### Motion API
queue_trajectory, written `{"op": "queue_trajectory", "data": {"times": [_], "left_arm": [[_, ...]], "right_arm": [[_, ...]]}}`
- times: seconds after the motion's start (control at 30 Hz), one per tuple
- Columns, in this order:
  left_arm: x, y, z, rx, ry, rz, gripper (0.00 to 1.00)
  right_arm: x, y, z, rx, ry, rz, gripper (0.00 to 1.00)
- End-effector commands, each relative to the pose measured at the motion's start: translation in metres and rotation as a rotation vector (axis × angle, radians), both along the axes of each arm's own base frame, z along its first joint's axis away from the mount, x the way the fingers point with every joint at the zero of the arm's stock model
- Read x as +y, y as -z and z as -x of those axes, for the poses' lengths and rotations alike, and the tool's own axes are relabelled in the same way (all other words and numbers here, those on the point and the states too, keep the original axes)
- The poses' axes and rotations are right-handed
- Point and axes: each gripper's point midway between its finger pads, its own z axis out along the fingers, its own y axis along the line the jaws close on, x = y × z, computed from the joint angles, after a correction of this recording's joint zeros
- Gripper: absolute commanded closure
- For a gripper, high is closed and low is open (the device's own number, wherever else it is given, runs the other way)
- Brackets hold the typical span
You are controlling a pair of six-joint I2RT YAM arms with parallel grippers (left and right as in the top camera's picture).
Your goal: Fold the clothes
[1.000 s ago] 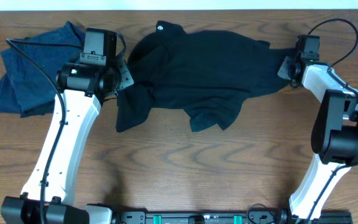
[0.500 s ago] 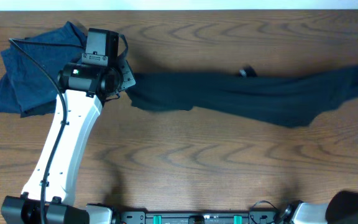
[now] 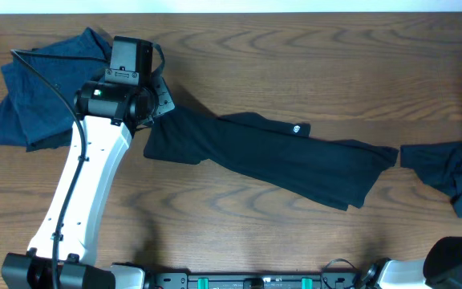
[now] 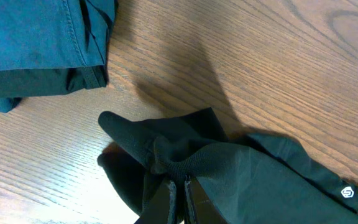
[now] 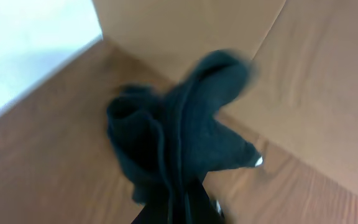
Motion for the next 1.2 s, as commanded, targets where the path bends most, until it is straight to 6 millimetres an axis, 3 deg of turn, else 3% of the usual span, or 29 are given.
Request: {"op": "queue_trajectory", "data": {"times": [0.0, 0.1, 0.23, 0.3, 0.4, 0.47, 0.57, 0.67, 0.77, 0.97, 1.17], "left_arm": [[0.007, -0.002, 0.002, -0.008, -0.004, -0.029, 0.94], [0.007, -0.002, 0.002, -0.008, -0.003, -0.029, 0.94], [0.007, -0.002, 0.002, -0.008, -0.003, -0.029, 0.94], [0.007, -0.002, 0.002, -0.007, -0.003, -0.029, 0.94], [0.007, -0.002, 0.002, -0.007, -0.003, -0.029, 0.94], [0.007, -0.002, 0.002, -0.007, -0.003, -0.029, 0.94], [0.007, -0.002, 0.002, -0.007, -0.003, -0.029, 0.94], [0.007, -0.002, 0.002, -0.007, -0.003, -0.029, 0.94], [0.007, -0.002, 0.002, -0.007, -0.003, -0.029, 0.94], [0.007, -0.002, 0.002, -0.007, -0.004, -0.030, 0.94], [0.007, -0.002, 0.002, -0.007, -0.004, -0.030, 0.94]], "right_arm": [[0.014, 0.021, 0.000, 0.082, -0.065, -0.062, 0.99], [0.017, 0.061, 0.008, 0.203, -0.050, -0.147, 0.99], [0.005, 0.110, 0.028, 0.345, 0.111, -0.195, 0.98], [0.003, 0.127, 0.037, 0.396, 0.186, -0.216, 0.87], [0.013, 0.145, 0.035, 0.405, 0.189, -0.300, 0.84], [0.030, 0.152, 0.018, 0.379, 0.066, -0.375, 0.84], [0.080, 0.152, -0.025, 0.331, -0.367, -0.489, 0.82], [0.120, 0.152, -0.037, 0.310, -0.589, -0.571, 0.75], [0.129, 0.165, -0.023, 0.408, -0.565, -0.583, 0.76], [0.112, 0.211, 0.019, 0.587, -0.334, -0.574, 0.82], [0.106, 0.255, 0.040, 0.611, -0.279, -0.601, 0.80]]}}
